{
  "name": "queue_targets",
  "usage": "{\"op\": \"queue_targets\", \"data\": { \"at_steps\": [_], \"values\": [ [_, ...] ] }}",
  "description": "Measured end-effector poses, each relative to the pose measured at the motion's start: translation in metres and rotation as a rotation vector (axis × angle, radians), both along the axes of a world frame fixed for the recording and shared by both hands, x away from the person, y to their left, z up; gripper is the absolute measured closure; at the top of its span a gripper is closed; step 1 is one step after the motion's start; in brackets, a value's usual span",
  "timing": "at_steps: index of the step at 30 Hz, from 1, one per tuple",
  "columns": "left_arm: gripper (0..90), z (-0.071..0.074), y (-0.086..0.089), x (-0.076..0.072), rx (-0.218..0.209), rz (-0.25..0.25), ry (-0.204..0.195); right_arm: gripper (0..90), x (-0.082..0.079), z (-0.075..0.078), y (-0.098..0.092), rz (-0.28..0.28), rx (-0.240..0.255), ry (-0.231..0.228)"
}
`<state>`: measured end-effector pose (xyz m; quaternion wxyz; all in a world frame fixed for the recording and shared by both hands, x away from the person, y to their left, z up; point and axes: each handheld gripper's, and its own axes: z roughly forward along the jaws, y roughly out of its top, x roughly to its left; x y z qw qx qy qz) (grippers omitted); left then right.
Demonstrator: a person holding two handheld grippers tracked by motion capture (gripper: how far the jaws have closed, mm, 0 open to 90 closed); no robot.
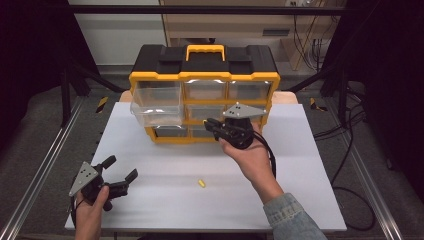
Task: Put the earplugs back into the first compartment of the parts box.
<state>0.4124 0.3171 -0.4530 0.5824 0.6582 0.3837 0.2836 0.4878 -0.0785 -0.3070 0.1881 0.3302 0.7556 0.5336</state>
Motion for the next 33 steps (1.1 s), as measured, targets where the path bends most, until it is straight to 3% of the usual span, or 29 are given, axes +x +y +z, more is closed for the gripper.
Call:
{"op": "queue_targets", "data": {
  "at_steps": [7, 12, 20, 23, 25, 29, 33],
  "values": [
    [1.7, 0.001, 0.000, 0.000, -0.012, 0.000, -0.004, 81.3, 0.005, 0.031, 0.001, -0.001, 0.015, -0.037],
    [1.7, 0.002, -0.002, 0.000, 0.004, -0.005, -0.009, 81.3, 0.005, 0.050, 0.009, 0.010, 0.029, -0.067],
    [1.6, 0.004, 0.001, -0.002, 0.030, 0.012, -0.023, 81.2, 0.005, 0.084, 0.031, 0.042, 0.047, -0.119],
    [1.7, 0.005, 0.007, -0.003, 0.016, 0.033, -0.024, 81.1, 0.006, 0.094, 0.045, 0.057, 0.029, -0.141],
    [1.8, 0.006, 0.008, -0.004, 0.000, 0.031, -0.029, 81.1, 0.006, 0.095, 0.047, 0.058, 0.023, -0.146],
    [1.7, 0.007, 0.006, -0.005, 0.013, 0.027, -0.030, 81.0, 0.011, 0.099, 0.060, 0.068, 0.002, -0.153],
    [1.7, 0.009, 0.007, -0.009, 0.007, 0.026, -0.041, 80.8, 0.014, 0.098, 0.076, 0.090, -0.048, -0.153]
  ]
}}
